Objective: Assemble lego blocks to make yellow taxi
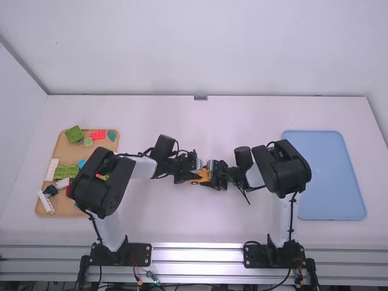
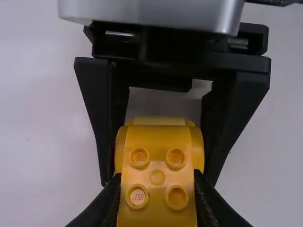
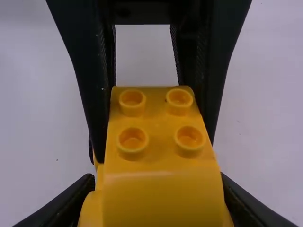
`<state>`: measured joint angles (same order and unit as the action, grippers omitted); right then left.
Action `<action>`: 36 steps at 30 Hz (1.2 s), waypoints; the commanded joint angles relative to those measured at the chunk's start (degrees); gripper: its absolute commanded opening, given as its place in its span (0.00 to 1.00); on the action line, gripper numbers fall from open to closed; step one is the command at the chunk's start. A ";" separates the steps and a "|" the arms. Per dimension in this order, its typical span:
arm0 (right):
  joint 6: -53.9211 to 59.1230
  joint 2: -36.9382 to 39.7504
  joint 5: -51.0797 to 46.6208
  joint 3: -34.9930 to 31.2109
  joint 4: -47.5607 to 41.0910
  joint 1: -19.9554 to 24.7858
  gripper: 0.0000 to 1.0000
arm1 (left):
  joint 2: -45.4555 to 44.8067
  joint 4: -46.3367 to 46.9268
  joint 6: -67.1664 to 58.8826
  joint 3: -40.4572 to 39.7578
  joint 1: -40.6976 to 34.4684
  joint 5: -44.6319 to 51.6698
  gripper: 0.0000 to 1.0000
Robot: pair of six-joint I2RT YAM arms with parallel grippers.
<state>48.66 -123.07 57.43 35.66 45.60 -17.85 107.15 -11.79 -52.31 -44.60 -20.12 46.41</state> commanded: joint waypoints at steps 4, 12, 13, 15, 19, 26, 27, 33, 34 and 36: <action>0.68 -1.36 -5.18 -0.04 -1.07 -2.08 0.47 | 1.77 1.60 0.24 2.97 -3.39 -6.38 0.26; 0.68 -1.36 -5.16 -0.04 -1.07 -2.08 0.47 | 0.70 0.37 0.44 2.99 -3.34 -6.32 0.30; 0.66 -1.36 -5.20 -0.04 -1.07 -2.08 0.47 | 0.59 0.26 0.44 2.99 -3.34 -6.36 0.30; 0.68 -1.36 -5.18 -0.04 -1.09 -2.08 0.47 | 0.48 0.17 0.46 2.99 -3.34 -6.34 0.33; 0.68 -1.36 -5.18 -0.04 -1.09 -2.08 0.47 | 0.04 0.11 0.44 2.99 -3.32 -6.36 0.35; 0.68 -1.36 -5.20 -0.04 -1.09 -2.08 0.47 | -0.96 -0.52 0.44 2.99 -1.97 -3.45 0.37; 0.66 -1.36 -5.18 -0.04 -1.11 -2.08 0.47 | -1.25 -0.52 0.44 2.99 -1.42 -2.97 0.38; 0.63 -1.36 -5.18 -0.04 -1.11 -2.08 0.47 | -4.48 0.44 0.28 2.99 2.93 1.53 0.51; 0.66 -1.36 -5.18 -0.04 -1.11 -2.08 0.47 | -5.31 0.94 -0.09 2.99 3.80 2.45 0.59; 0.66 -1.36 -5.18 -0.04 -1.11 -2.08 0.47 | -7.76 2.08 -0.15 2.99 6.19 4.79 0.84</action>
<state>48.60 -123.07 56.77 35.92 45.45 -19.66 103.24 -10.11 -52.34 -41.93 -16.32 46.76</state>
